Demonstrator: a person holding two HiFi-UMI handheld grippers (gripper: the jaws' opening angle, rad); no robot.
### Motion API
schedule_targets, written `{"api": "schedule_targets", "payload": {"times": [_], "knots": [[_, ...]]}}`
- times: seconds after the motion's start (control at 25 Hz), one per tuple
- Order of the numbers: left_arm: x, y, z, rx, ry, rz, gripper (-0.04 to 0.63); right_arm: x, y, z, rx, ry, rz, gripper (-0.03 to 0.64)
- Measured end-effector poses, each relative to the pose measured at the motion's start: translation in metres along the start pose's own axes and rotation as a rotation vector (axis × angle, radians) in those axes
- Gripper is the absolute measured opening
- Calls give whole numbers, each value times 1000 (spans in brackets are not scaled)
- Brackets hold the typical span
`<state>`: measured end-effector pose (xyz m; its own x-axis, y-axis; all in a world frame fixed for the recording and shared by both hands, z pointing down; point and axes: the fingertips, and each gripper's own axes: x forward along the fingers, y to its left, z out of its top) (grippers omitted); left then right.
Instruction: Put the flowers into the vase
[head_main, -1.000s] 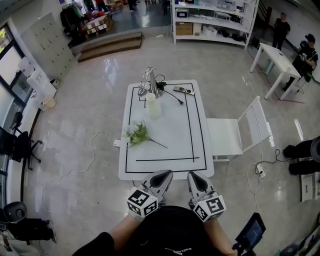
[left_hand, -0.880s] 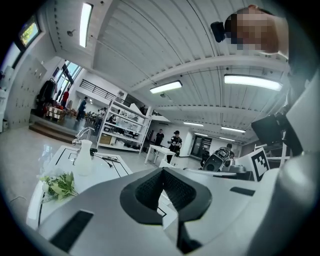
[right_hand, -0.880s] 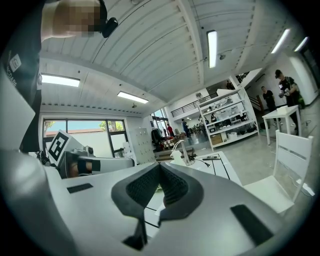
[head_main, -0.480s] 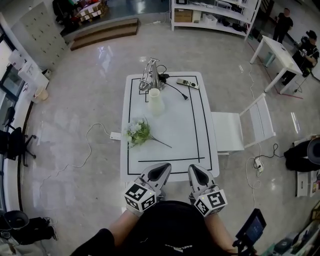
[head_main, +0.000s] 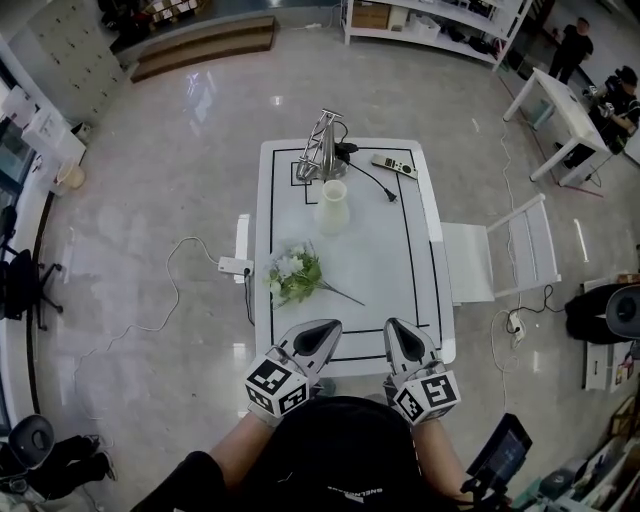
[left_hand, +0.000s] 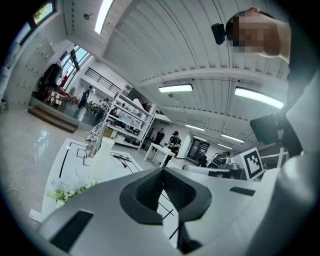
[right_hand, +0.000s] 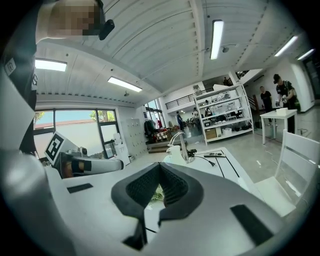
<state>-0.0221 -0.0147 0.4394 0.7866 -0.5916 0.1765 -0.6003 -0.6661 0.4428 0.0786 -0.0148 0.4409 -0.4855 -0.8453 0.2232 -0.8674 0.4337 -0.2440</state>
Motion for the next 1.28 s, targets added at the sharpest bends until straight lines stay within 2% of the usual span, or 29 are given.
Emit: {"api": "schedule_targets", "payload": {"times": [0.2,0.52,0.72,0.96,1.08,1.28], "knots": [[-6,33,6,-15,1,12,-3,26,6,0,-17,26,-10,0],[-8,63,8,-52,3,48,-3,42,8,2,-35,62,-3,0],[-7,89,2,-117,-6,127,-3,51,6,-9,-37,111,36,1],[-8,137,-16,-279,-13,262,19,67,0,-18,-39,154,91,1],[-6,157,-26,-371,-5,308,107,73,-1,-23,-31,171,111,1],[-2,182,-45,-488,4,377,188,81,2,-25,-23,180,134,1]]}}
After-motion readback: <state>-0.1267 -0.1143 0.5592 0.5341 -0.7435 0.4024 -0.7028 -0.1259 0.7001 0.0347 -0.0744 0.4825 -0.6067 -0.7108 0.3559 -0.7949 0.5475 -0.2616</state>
